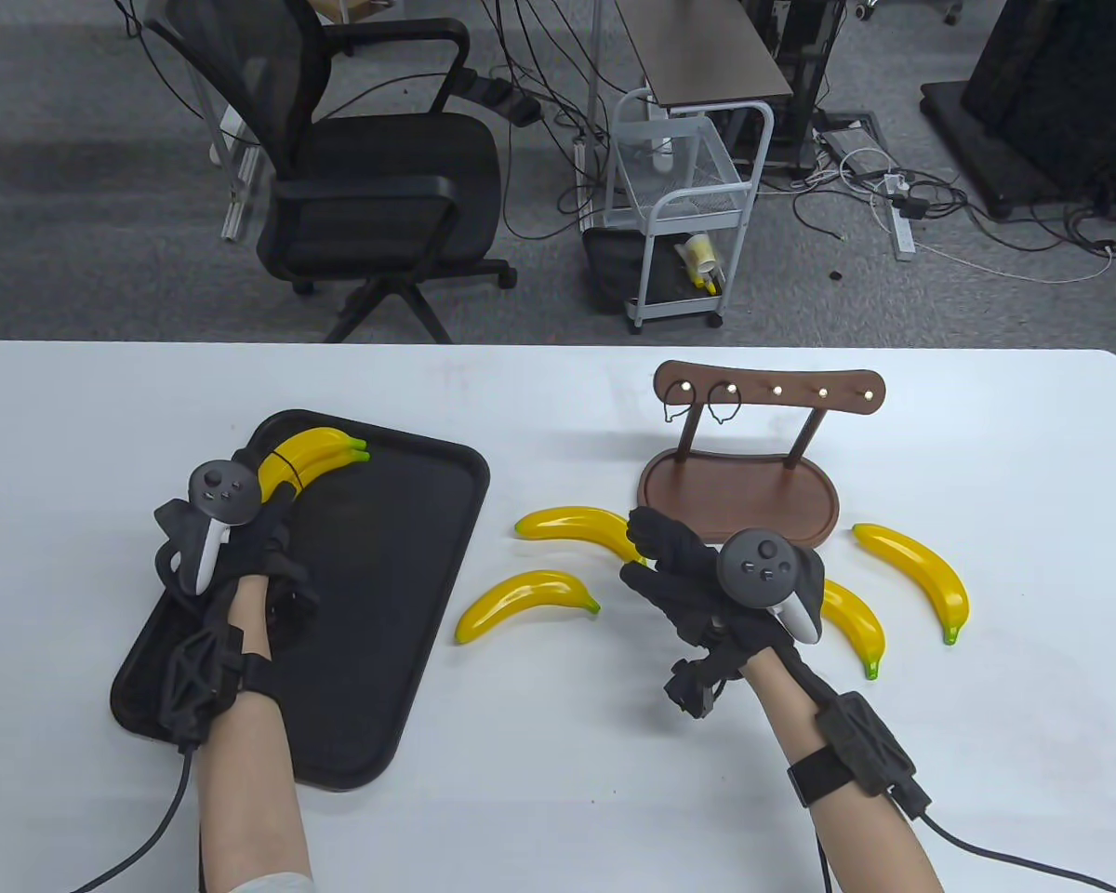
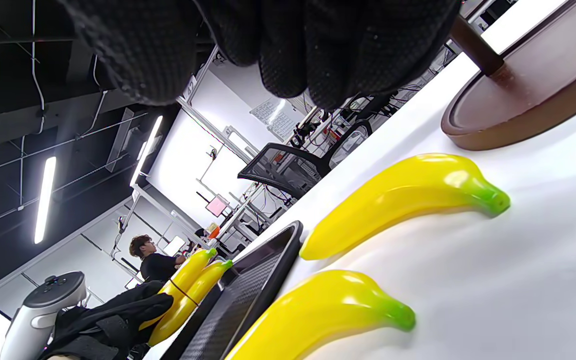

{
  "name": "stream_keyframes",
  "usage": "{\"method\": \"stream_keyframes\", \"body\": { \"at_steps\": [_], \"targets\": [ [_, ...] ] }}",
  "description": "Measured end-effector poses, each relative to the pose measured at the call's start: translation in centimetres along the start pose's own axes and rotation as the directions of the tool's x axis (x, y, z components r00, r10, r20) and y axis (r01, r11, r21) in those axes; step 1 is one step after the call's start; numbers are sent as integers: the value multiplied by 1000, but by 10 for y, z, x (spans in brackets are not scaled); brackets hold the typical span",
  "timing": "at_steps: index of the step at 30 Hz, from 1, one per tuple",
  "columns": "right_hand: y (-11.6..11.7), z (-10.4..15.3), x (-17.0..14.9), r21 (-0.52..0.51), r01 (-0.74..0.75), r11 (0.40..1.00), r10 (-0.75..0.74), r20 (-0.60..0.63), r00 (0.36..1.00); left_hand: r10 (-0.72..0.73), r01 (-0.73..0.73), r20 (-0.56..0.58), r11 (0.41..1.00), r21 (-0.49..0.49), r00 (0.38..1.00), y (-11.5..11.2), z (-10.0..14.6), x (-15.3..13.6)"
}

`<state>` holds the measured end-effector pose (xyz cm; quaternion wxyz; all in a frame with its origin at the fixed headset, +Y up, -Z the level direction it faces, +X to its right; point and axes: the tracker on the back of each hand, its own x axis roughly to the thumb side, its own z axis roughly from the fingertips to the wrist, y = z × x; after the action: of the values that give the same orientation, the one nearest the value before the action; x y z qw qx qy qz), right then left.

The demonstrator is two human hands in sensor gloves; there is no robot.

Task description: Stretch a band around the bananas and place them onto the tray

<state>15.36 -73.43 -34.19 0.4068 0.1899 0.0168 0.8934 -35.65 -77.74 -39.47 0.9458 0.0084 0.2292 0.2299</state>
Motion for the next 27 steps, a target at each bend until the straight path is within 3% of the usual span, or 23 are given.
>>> {"method": "stream_keyframes", "body": {
  "at_steps": [16,27],
  "targets": [
    [0,1,-1,5,-10,1000,10,-11,1000,-5,5,-4,999,-33,1000,-19,1,-10],
    [-1,1,-2,0,-7,1000,7,-8,1000,6,-5,27,999,-32,1000,-6,5,-9]
  ]
}}
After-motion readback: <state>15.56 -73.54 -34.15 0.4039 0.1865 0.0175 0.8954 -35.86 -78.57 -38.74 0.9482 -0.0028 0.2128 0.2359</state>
